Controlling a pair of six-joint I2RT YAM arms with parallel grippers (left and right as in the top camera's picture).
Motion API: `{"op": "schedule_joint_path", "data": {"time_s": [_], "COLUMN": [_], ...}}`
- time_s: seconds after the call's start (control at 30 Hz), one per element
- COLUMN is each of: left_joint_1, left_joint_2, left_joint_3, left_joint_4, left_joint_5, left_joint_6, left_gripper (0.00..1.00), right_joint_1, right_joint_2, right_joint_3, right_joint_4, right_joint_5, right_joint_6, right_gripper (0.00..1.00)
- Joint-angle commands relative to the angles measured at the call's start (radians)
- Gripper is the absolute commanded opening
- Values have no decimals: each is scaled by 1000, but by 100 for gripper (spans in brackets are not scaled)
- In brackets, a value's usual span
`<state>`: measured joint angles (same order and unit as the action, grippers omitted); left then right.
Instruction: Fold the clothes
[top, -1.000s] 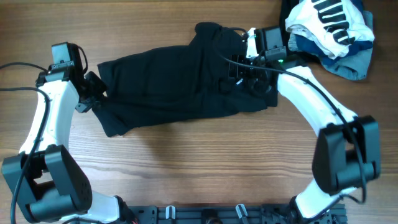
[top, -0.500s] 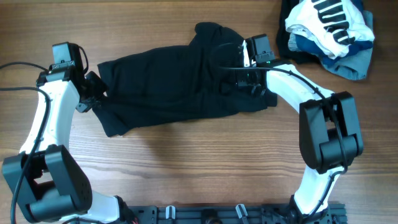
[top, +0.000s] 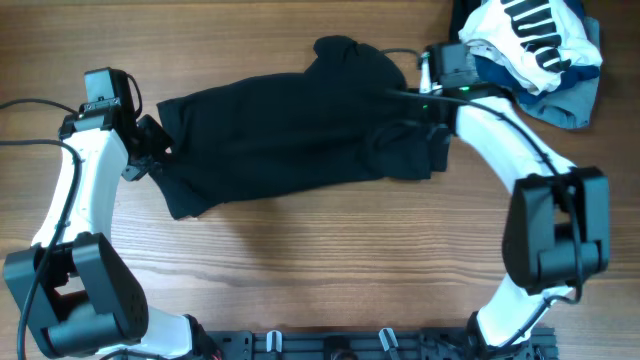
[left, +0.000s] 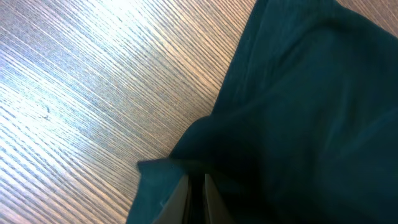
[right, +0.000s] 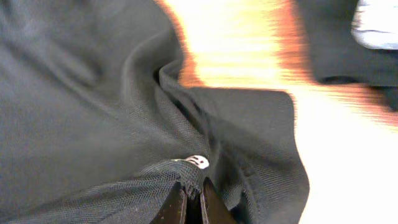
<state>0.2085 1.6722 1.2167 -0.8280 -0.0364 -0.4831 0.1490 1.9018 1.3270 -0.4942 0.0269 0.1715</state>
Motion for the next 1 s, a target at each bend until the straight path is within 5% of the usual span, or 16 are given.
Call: {"op": "schedule_joint_path", "data": {"time_s": [0.0, 0.5, 0.97], "left_joint_1": [-3, -4, -4], "left_joint_2": [2, 2, 2], "left_joint_3": [12, 12, 12], "left_joint_4": [6, 2, 2], "left_joint_5": [-29, -29, -29], "left_joint_6": [13, 12, 13], "left_gripper": [4, 4, 4], "right_joint_1": [-72, -82, -15], "right_joint_2": [-60, -60, 74], "right_joint_3": [31, 21, 19], "right_joint_4": [-11, -46, 72], "right_joint_5": [-42, -246, -160], "right_joint_6": [27, 15, -22], "right_gripper": [4, 29, 35]}}
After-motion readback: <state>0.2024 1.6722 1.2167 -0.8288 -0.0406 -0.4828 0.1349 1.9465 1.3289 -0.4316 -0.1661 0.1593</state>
